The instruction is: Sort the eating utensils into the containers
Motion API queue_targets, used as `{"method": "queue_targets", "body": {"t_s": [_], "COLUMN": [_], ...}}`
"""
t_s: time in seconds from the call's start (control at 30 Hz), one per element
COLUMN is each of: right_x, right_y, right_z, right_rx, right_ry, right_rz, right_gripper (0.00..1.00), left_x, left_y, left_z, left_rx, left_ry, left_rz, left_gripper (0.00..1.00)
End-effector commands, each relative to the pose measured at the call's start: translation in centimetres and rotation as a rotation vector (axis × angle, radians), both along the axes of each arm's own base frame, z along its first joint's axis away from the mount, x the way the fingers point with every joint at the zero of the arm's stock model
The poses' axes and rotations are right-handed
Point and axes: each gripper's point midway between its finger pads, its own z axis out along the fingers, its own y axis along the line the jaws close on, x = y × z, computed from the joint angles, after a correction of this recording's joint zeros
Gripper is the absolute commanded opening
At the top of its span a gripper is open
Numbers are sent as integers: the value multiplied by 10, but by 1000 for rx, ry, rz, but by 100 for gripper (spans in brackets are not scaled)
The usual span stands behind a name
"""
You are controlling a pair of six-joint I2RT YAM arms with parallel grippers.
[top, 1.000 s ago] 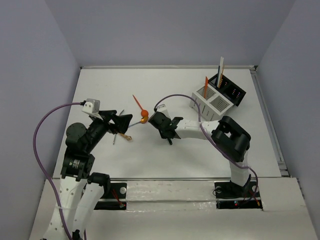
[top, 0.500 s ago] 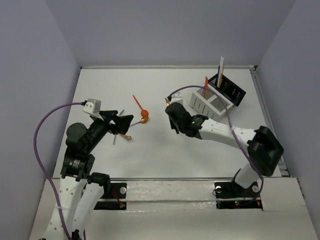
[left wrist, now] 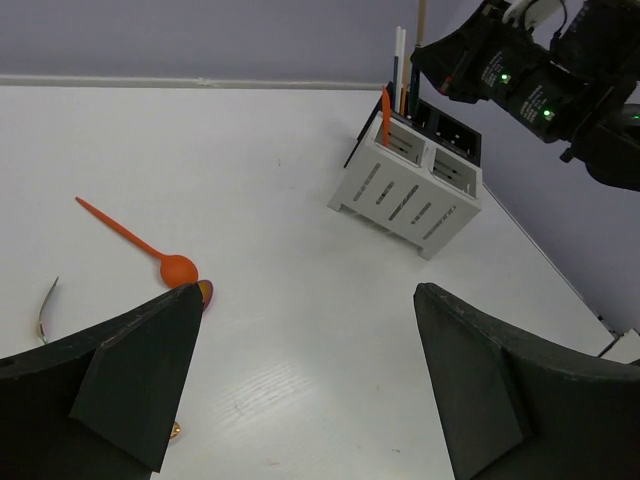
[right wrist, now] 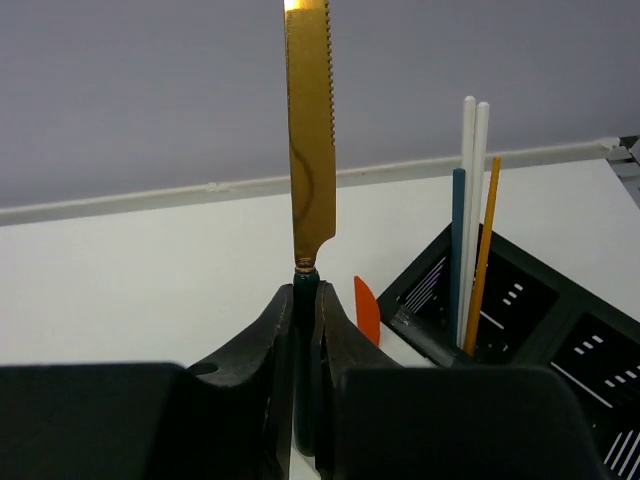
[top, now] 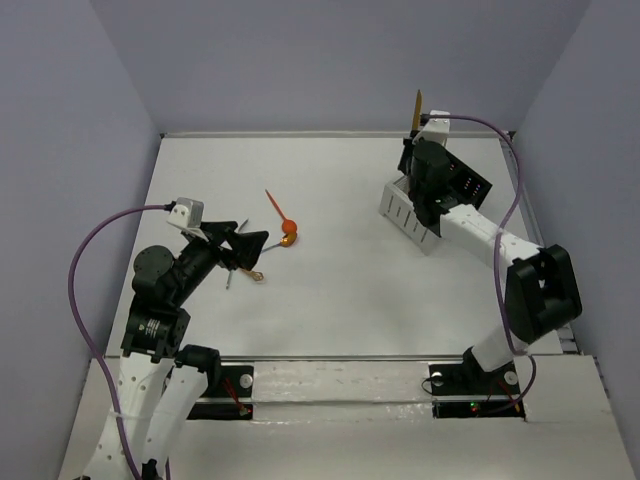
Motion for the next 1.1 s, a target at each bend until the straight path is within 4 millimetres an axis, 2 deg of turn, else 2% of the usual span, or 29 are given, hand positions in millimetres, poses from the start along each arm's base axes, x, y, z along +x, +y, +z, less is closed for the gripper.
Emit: {"method": "queue_targets", "body": {"t_s": [0.0,0.13,0.4,0.67,0.7,0.73,0.77,0.8,0.83,0.93,1.03,1.07], "right_x": [30,42,36,24,23,22,21,17,16,13,2,-1], "right_y": [-7,-17,-28,-32,-33,-34,-33,-33,-31,-19,-4,0], "right_z": [28,7,-29,-39,-39,-38,-36,-30,-23,-2,25,25], "right_rx": [-28,-81,-125,-89,-89,-92,-92,-81,-70,-3,55,67], "right_ry": [-131,-108,-76,-62,-62,-62,-63,-63,-69,-85,-83,-76], "right_rz": [-26,-47,-88,-98,-101,-101,-96,-89,-75,-9,86,108], "right_gripper": [7,7,7,8,11,26,32,44,50,57,58,58], "left_x": [-1,-1,-1,-1,-1,-1,-1,-1,-1,-1,-2,-2], "left_y": [-3,-3,-3,-1,-1,0,0,0,0,-1,0,0], "left_z": [17,17,18,17,18,19,18,18,18,18,19,20], "left_rx": [-7,-7,-6,-6,-5,-7,-7,-7,-7,-7,-8,-9], "left_ry": [-72,-71,-76,-74,-77,-79,-77,-77,-77,-79,-82,-82], "left_rz": [-18,-19,-16,-7,-4,-2,-4,-4,-4,-4,-2,-2], "left_gripper": [99,99,99,99,99,99,99,99,99,99,99,99]}}
